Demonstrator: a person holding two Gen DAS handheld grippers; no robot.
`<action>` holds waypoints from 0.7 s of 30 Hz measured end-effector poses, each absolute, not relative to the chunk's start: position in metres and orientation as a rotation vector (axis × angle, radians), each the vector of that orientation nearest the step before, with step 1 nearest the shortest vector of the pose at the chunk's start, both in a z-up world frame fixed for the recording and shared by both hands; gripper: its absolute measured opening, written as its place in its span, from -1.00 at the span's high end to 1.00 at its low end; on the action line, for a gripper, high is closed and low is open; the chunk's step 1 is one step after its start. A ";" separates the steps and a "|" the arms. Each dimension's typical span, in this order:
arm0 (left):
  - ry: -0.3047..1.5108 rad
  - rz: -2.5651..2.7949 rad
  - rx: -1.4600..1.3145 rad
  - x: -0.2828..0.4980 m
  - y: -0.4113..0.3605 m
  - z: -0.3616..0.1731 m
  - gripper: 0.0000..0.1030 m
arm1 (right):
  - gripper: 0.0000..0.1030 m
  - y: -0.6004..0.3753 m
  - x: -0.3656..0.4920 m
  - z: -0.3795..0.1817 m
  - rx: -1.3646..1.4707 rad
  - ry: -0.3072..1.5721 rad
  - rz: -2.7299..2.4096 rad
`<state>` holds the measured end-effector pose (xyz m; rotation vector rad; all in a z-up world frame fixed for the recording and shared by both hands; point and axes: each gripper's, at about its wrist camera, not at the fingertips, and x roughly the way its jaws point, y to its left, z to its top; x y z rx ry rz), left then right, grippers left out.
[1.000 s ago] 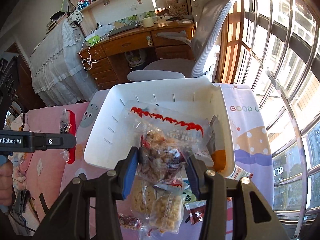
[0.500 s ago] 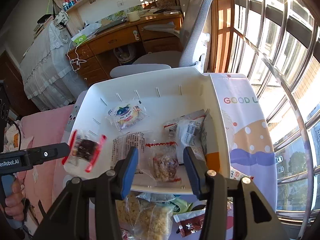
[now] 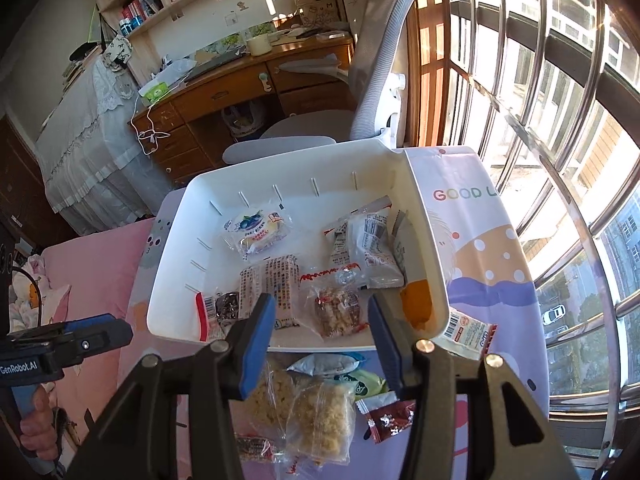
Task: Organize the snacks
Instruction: 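Move both grippers back toward the remaining snacks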
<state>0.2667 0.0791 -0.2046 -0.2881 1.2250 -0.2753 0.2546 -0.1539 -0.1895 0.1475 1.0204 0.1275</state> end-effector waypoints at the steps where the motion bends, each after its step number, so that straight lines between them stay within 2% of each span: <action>1: 1.221 -0.285 -0.284 0.262 0.080 -0.202 -0.25 | 0.04 -0.153 0.250 -0.187 0.150 1.018 0.123; 21: 1.212 -0.414 -0.188 0.164 0.103 -0.181 -0.25 | -0.06 -0.136 0.134 -0.167 0.223 0.966 -0.005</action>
